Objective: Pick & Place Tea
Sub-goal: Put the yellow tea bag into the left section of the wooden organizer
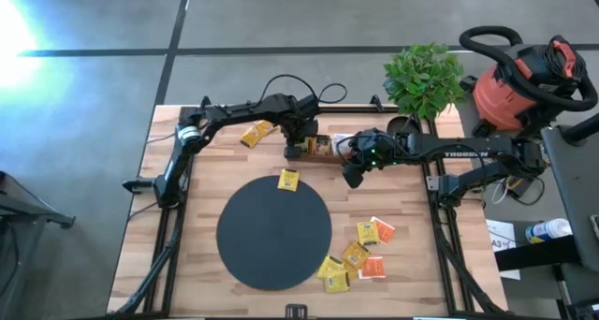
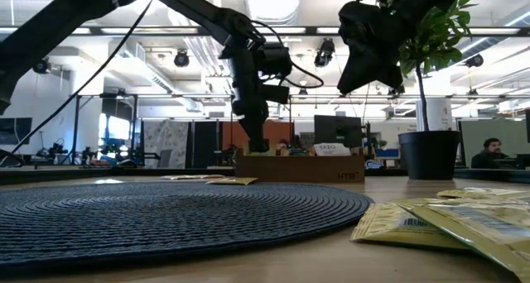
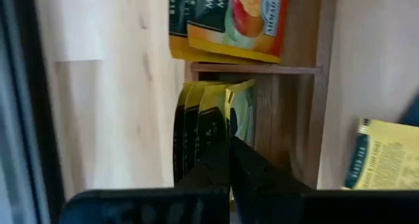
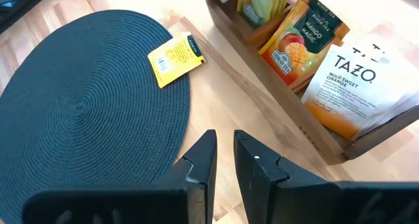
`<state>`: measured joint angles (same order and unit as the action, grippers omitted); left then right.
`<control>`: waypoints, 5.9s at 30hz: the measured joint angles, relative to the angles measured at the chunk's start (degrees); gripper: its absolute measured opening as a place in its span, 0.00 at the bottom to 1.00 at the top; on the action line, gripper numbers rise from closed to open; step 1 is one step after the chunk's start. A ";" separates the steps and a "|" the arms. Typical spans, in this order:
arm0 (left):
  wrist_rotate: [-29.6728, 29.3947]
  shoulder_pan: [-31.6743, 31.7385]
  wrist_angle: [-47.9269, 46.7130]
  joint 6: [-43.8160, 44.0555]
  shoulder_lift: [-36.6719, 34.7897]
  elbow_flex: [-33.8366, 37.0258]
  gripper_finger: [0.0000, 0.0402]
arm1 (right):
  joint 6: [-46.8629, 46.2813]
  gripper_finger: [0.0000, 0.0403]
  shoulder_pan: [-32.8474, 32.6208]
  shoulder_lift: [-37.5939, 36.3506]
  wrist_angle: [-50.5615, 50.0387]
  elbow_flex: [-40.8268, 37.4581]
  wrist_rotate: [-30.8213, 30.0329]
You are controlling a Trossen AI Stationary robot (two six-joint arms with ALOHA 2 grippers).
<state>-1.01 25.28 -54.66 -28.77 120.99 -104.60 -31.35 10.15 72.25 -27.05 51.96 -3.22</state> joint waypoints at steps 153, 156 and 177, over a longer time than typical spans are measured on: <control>-4.82 -21.08 62.72 57.77 -19.98 59.60 0.18 | -21.67 0.38 1.95 35.97 36.89 0.28 11.36; -4.83 -21.09 62.74 57.96 -19.98 59.60 0.18 | -23.03 0.38 1.92 36.32 38.43 0.26 11.34; -4.13 -21.09 60.07 57.59 -21.54 55.70 0.18 | -21.80 0.05 1.86 36.33 42.32 0.26 12.33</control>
<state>-5.14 4.19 5.41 28.82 99.45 -48.89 -53.15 12.01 108.57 15.27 52.23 9.10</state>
